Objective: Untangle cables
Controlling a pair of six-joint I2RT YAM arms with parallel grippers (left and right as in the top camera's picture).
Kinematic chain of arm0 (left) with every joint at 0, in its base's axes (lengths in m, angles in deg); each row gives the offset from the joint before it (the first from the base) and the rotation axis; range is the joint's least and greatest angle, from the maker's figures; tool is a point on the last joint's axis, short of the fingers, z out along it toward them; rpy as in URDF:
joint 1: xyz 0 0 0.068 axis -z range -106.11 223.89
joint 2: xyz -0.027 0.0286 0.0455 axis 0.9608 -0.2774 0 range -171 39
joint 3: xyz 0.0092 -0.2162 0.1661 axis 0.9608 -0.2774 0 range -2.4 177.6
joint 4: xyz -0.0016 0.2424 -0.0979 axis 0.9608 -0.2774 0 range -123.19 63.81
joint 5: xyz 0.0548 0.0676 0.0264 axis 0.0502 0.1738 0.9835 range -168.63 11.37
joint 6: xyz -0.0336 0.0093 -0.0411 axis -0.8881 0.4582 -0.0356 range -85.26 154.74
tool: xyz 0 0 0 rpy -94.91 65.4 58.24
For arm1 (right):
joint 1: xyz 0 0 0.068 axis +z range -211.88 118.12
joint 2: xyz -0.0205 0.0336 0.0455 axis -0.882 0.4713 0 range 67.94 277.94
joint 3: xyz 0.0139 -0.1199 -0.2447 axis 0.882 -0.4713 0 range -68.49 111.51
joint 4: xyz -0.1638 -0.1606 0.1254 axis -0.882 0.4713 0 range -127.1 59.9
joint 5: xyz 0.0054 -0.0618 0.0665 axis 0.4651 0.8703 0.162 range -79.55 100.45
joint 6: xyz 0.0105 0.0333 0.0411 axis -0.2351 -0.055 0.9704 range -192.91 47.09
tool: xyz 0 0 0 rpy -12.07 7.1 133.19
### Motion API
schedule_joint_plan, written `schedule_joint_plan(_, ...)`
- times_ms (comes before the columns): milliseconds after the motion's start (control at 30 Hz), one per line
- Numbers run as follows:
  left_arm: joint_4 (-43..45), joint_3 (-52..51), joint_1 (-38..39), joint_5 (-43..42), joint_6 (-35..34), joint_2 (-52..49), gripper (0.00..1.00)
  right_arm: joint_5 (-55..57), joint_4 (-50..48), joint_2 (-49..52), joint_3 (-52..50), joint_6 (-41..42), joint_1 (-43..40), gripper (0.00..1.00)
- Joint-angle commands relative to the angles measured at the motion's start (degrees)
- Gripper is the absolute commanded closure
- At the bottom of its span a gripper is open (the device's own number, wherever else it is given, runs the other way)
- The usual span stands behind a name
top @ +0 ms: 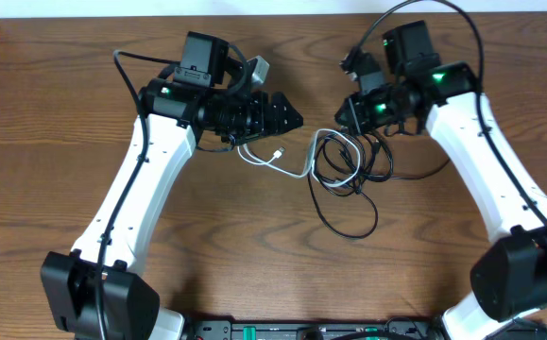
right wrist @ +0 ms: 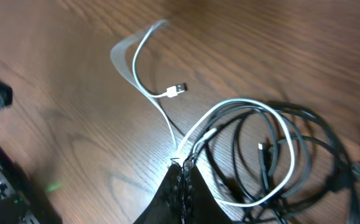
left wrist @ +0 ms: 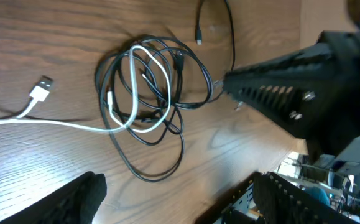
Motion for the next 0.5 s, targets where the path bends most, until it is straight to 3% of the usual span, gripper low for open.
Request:
schedule_joint_plan(0,-0.2,0.2,-4.9,1.4,0.9,-0.4,0.18,-0.7,-1.2,1.7,-0.3,1.4,2.9,0.99)
schedule_joint_plan(200,-0.5,0.2,-17.6,1.4,1.0,0.6,0.17,-0.3,-5.6,4.8,-0.3,4.4,7.0,0.99)
schedule_joint_plan(267,-1.0,0.2,-21.3,1.4,1.4,0.6,0.16,1.9,-6.6,5.7,-0.3,5.6,8.2,0.94)
schedule_joint_plan(333,-2.6,0.2,-24.4,1.4,3.3,0.5,0.16,6.5,-6.6,6.6,-0.3,8.4,9.4,0.79)
schedule_joint_plan(400,-4.4,0.2,-26.0,1.5,5.1,0.5,0.16,11.2,-5.5,7.6,-0.3,13.3,10.2,0.55)
schedule_joint_plan(433,-5.1,0.1,-26.4,1.6,6.0,0.5,0.16,12.8,-5.0,8.0,-0.3,15.8,10.5,0.47)
schedule_joint_plan(467,-5.7,0.1,-26.6,2.2,6.7,0.5,0.16,13.4,-4.7,8.4,-0.3,17.9,10.7,0.32)
